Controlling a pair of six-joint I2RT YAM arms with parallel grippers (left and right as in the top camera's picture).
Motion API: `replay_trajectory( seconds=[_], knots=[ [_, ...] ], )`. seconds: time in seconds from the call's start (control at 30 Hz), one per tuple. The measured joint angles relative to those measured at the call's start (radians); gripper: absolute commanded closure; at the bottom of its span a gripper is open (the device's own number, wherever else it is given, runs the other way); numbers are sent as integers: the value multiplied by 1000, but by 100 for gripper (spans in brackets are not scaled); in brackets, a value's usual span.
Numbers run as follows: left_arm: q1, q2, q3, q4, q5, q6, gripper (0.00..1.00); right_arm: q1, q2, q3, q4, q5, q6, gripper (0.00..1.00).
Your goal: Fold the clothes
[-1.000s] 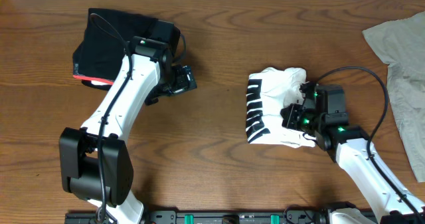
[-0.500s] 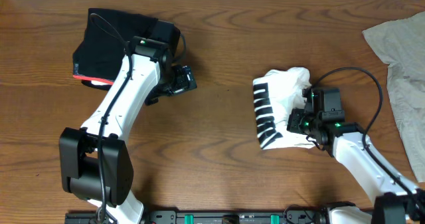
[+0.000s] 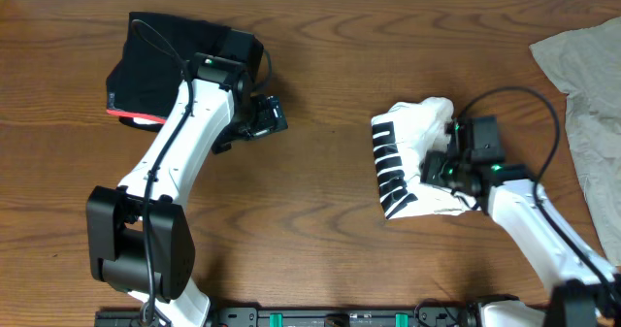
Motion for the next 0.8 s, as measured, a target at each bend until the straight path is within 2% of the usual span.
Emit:
replay_trajectory(
  seconds=[0.03, 0.1, 0.17, 0.23, 0.27, 0.4, 0.53, 0.8],
  knots=[
    [0, 0, 0, 0, 0, 0, 2, 0, -19, 28, -27, -1, -1, 46],
    [0, 0, 0, 0, 0, 0, 2, 0, -60, 84, -86, -9, -13, 55],
    [0, 0, 0, 0, 0, 0, 2, 1, -85, 113, -125, -35, -32, 78],
    [0, 0, 0, 0, 0, 0, 2, 1, -91, 121, -174, -74, -44, 96],
    [0, 0, 0, 0, 0, 0, 2, 2, -88, 119, -197, -92, -49, 99],
    [0, 0, 0, 0, 0, 0, 2, 9, -65, 94, -247, -137, -54, 99],
    [0, 0, 0, 0, 0, 0, 2, 12, -39, 33, -222, -158, -58, 99],
    [0, 0, 0, 0, 0, 0, 2, 12, 47, -116, -21, -162, -51, 99]
  ],
)
